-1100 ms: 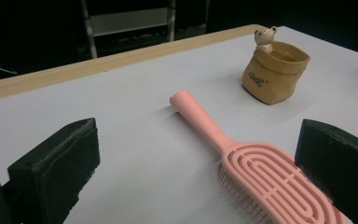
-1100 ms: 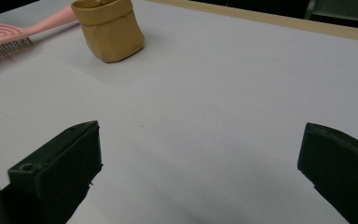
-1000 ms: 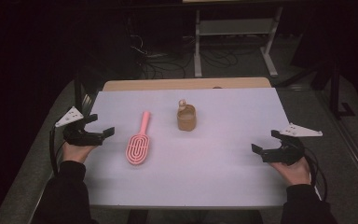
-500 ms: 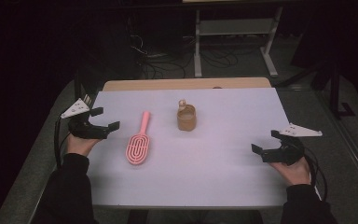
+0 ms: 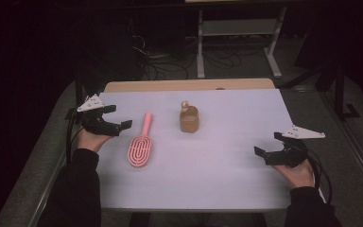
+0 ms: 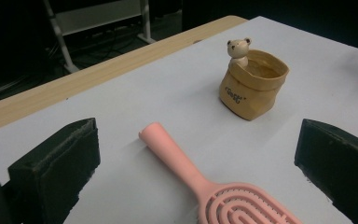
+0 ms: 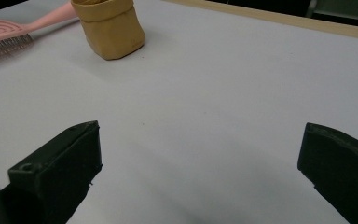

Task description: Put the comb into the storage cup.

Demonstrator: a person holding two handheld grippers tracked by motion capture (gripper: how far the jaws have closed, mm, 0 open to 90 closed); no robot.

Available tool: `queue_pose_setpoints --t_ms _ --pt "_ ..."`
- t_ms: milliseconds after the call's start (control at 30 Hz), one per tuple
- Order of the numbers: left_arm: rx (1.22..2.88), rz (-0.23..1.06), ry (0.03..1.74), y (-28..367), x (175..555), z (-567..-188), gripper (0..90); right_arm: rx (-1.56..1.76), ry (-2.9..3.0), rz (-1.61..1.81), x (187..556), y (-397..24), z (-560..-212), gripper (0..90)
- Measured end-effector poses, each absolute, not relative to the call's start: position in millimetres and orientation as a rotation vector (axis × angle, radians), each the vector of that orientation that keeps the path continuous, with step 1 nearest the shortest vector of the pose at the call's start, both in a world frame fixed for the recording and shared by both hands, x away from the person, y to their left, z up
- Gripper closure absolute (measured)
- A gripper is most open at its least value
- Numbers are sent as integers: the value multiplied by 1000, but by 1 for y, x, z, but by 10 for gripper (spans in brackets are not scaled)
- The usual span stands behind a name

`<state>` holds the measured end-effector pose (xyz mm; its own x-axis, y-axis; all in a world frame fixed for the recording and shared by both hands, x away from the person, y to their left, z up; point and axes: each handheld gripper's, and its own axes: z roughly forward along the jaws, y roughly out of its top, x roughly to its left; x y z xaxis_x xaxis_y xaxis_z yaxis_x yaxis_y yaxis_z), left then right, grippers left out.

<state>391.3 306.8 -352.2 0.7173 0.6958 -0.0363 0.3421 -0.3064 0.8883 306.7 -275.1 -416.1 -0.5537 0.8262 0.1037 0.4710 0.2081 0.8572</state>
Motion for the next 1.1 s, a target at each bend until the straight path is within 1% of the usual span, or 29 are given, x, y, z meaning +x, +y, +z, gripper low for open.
queue_pose_setpoints --t_ms 433,667,767,1100 --pt "1966 417 790 293 408 -341 0 1208 2113 1284 306 -275 -416 0" --pt "1999 378 779 281 418 -339 1 1208 2120 1279 307 -274 -416 0" --pt "2007 371 763 276 421 -337 29 1206 2119 1280 306 -274 -416 0" --pt "2031 357 734 260 433 -333 62 1205 2119 1277 306 -274 -416 0"
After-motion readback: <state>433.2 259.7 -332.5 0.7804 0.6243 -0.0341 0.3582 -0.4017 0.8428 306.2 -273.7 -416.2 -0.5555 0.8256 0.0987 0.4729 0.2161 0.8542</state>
